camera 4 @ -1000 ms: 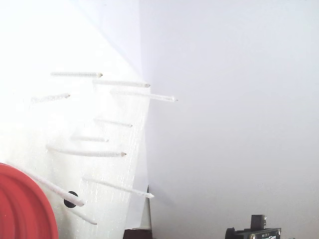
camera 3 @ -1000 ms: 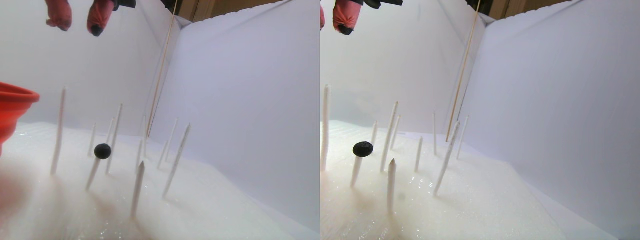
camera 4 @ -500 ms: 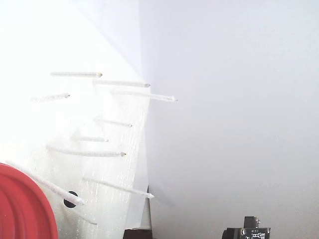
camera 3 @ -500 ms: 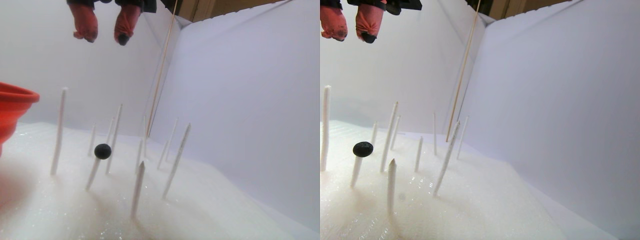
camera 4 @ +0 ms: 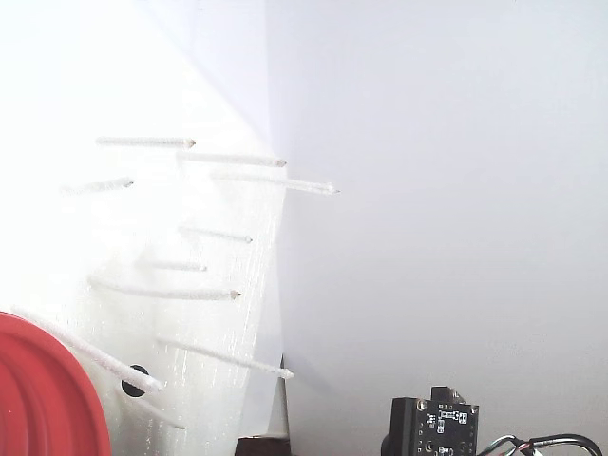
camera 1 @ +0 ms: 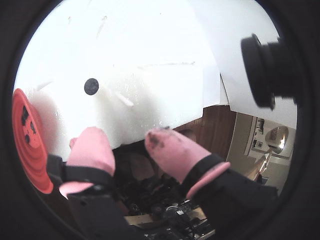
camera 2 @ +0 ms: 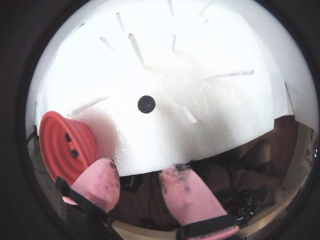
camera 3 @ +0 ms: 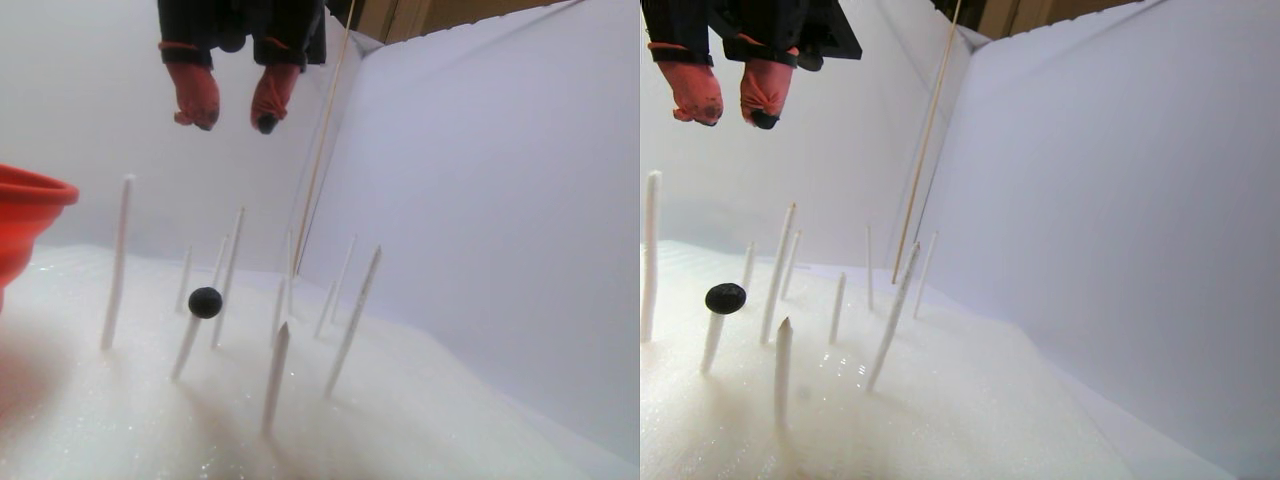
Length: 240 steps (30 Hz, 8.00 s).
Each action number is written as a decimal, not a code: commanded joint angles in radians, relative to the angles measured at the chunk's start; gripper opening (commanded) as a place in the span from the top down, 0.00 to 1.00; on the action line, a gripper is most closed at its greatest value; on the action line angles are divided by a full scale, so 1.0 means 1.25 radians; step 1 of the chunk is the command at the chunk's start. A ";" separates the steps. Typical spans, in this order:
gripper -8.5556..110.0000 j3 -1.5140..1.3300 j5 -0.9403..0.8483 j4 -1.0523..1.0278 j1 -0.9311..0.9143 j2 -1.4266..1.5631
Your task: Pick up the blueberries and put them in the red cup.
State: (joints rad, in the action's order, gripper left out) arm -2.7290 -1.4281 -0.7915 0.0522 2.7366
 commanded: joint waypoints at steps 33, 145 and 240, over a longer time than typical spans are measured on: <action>0.80 0.022 -0.006 0.280 -0.005 -0.339; 0.77 0.142 0.010 0.625 0.049 -0.873; 0.84 0.081 0.072 0.379 0.135 -0.476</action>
State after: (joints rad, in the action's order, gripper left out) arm -2.6354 -1.3438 -0.3022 0.2194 2.0555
